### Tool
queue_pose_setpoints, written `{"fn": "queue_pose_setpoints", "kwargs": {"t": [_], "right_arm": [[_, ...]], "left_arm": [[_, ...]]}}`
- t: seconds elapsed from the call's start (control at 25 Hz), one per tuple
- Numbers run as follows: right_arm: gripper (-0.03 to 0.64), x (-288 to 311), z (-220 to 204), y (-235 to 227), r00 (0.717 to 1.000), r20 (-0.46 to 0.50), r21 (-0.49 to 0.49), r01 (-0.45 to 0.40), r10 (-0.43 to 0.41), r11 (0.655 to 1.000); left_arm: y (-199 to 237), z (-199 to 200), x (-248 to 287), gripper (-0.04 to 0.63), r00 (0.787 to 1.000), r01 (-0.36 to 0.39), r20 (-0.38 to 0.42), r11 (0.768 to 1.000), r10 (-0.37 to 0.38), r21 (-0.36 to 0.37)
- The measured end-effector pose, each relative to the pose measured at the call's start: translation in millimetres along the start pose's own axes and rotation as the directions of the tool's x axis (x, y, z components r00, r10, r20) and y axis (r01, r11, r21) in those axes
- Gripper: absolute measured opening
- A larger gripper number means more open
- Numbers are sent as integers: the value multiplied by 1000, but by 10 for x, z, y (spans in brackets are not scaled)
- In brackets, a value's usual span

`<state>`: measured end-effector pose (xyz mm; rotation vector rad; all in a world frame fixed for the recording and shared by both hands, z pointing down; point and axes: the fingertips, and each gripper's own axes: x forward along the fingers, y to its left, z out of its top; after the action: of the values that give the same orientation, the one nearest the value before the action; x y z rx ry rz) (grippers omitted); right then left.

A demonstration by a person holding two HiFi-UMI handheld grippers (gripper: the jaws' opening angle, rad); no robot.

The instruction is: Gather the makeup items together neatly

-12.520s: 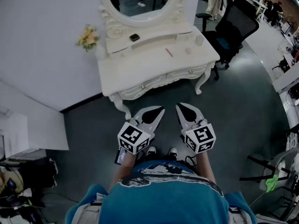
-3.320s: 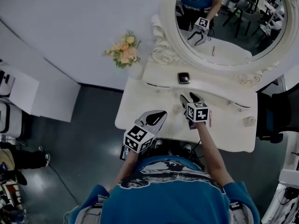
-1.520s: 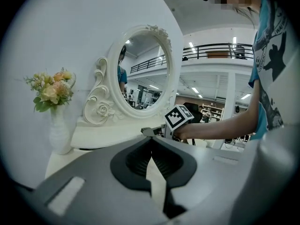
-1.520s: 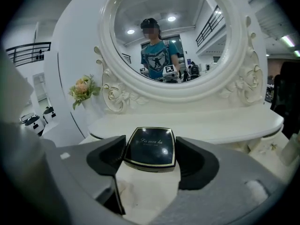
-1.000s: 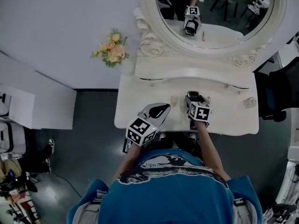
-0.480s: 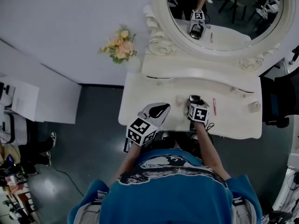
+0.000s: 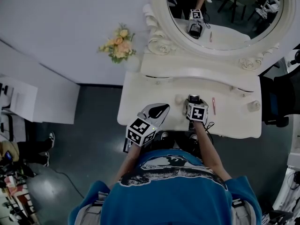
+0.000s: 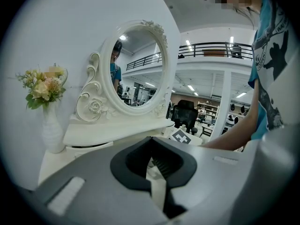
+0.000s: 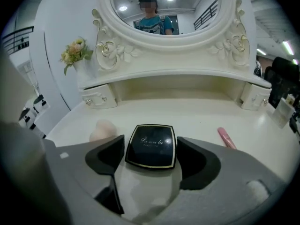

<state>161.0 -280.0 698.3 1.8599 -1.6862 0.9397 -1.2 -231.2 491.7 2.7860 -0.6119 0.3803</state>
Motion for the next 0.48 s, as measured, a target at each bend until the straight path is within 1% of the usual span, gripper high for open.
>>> {"fn": "queue_pose_setpoints", "kwargs": {"t": [0.08, 0.12, 0.28, 0.4, 0.48], "right_arm": [[380, -32, 26, 7, 999, 10, 39, -34, 34, 999], [382, -59, 43, 3, 999, 17, 50, -46, 45, 998], [382, -222, 133, -69, 996, 59, 62, -76, 72, 995], [380, -350, 204, -212, 992, 98, 79, -90, 82, 993], [353, -398, 245, -348, 989, 121, 75, -95, 86, 993]], "left_arm": [[-19, -2, 17, 11, 1000, 6, 0, 1000, -6, 2], [-27, -3, 25, 11, 1000, 8, 0, 1000, -8, 3], [-68, 8, 80, 10, 1000, 17, -1, 1000, -17, 6], [-115, 23, 144, 10, 1000, 24, 0, 1000, -24, 5], [-152, 31, 192, 10, 1000, 27, 1, 1000, -27, 3]]}}
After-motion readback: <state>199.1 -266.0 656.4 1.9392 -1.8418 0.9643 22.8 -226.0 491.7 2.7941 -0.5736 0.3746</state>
